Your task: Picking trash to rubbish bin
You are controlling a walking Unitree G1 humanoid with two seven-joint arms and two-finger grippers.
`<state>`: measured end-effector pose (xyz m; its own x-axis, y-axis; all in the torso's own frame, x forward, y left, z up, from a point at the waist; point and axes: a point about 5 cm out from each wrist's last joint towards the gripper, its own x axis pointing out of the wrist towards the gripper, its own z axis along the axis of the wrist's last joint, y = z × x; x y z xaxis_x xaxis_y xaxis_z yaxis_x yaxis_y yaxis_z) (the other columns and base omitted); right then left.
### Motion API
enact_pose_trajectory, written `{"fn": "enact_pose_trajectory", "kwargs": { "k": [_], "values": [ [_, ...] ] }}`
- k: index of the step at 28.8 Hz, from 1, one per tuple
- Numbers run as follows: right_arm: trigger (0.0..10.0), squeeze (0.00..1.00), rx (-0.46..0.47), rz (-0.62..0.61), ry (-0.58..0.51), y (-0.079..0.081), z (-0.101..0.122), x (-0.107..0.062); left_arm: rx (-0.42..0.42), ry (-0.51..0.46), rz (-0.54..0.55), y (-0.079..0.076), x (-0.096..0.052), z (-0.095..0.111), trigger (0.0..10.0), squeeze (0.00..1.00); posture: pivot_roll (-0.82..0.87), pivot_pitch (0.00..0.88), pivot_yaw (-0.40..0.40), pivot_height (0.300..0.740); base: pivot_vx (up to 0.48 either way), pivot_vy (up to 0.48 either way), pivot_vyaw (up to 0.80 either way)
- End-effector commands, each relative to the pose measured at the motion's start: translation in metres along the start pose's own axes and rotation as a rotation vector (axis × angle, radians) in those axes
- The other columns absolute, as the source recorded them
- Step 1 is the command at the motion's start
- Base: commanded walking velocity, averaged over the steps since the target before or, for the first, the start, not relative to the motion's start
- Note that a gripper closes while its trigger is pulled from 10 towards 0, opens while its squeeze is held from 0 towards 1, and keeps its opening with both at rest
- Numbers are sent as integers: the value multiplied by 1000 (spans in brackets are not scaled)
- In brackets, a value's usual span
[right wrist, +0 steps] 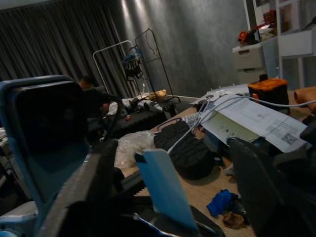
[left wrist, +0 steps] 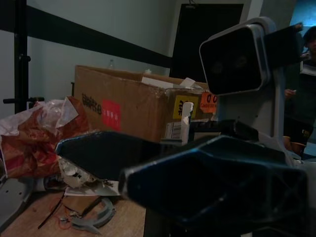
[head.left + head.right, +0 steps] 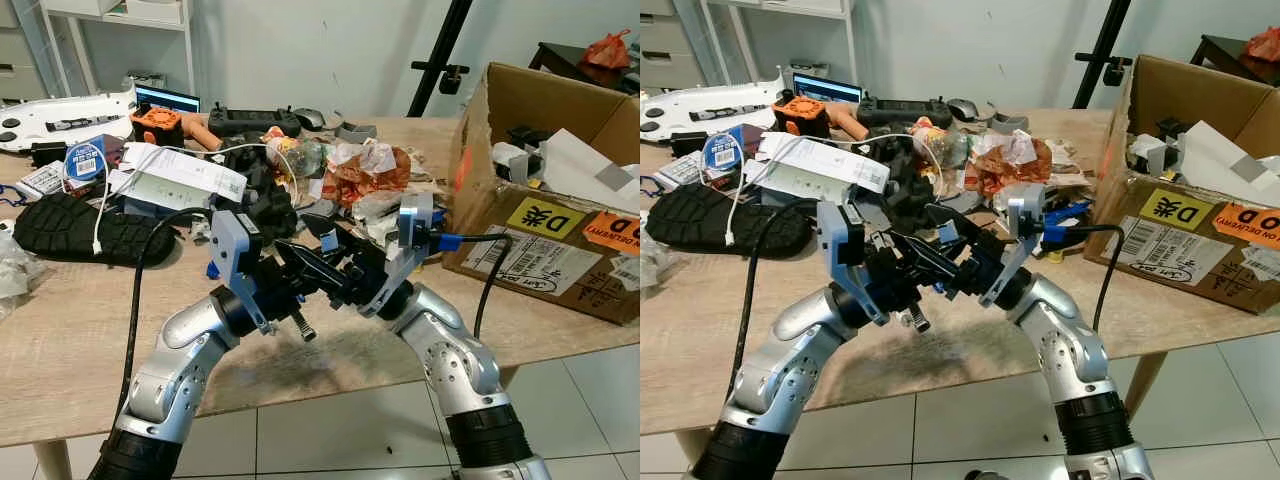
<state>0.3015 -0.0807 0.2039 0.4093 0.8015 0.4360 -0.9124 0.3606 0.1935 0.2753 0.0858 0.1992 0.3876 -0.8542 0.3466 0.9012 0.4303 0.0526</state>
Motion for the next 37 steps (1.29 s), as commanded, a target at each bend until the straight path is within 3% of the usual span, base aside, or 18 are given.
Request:
{"fn": "enact_pose_trajectory", "kwargs": {
  "k": [1,2,26,27,28,29,30,31,32,34,35,36,37],
  "values": [
    [3725,0,3,-40,26,-4,-1,-6,9,-10,-59,-7,5,4,0,0,-24,112,-111,740,0,0,0],
    [0,0,4,-43,25,-5,-1,-6,7,-7,-63,-7,5,3,0,0,-24,113,-111,740,0,0,0],
    [0,0,2,-38,15,-5,1,-9,24,16,-70,-6,6,1,0,0,-24,116,-109,740,0,0,0],
    [0,0,1,-38,14,-5,1,-9,28,17,-67,-5,6,1,0,180,-24,116,-109,740,0,0,0],
    [0,0,1,-38,14,-5,1,-9,28,17,-67,-5,6,1,0,180,-24,116,-109,740,0,0,0],
    [0,0,0,-39,13,-6,1,-9,31,16,-57,-4,7,1,0,925,-24,116,-109,740,0,0,0],
    [0,0,-1,-40,10,-6,2,-9,32,16,-50,-3,7,1,0,1000,-23,119,-107,740,0,0,0],
    [0,0,-1,-40,10,-6,2,-9,32,16,-50,-3,7,1,0,1000,-23,119,-107,740,0,0,0],
    [0,0,-2,-40,9,-6,2,-10,31,17,-50,-3,7,1,1490,1000,-23,119,-107,740,0,0,0],
    [0,0,-3,-41,9,-6,2,-10,31,18,-51,-3,7,1,1765,1000,-23,119,-107,740,0,0,0],
    [0,0,-9,-45,2,-7,4,-9,31,19,-48,-2,7,1,4000,1000,-23,120,-107,740,0,0,0],
    [0,0,-11,-46,-2,-7,4,-9,31,19,-46,-2,7,1,4000,1000,-23,120,-107,740,0,0,0],
    [0,0,-13,-47,-8,-7,5,-9,32,20,-46,-2,7,1,7333,1000,-23,120,-107,740,0,0,0]
  ]
}}
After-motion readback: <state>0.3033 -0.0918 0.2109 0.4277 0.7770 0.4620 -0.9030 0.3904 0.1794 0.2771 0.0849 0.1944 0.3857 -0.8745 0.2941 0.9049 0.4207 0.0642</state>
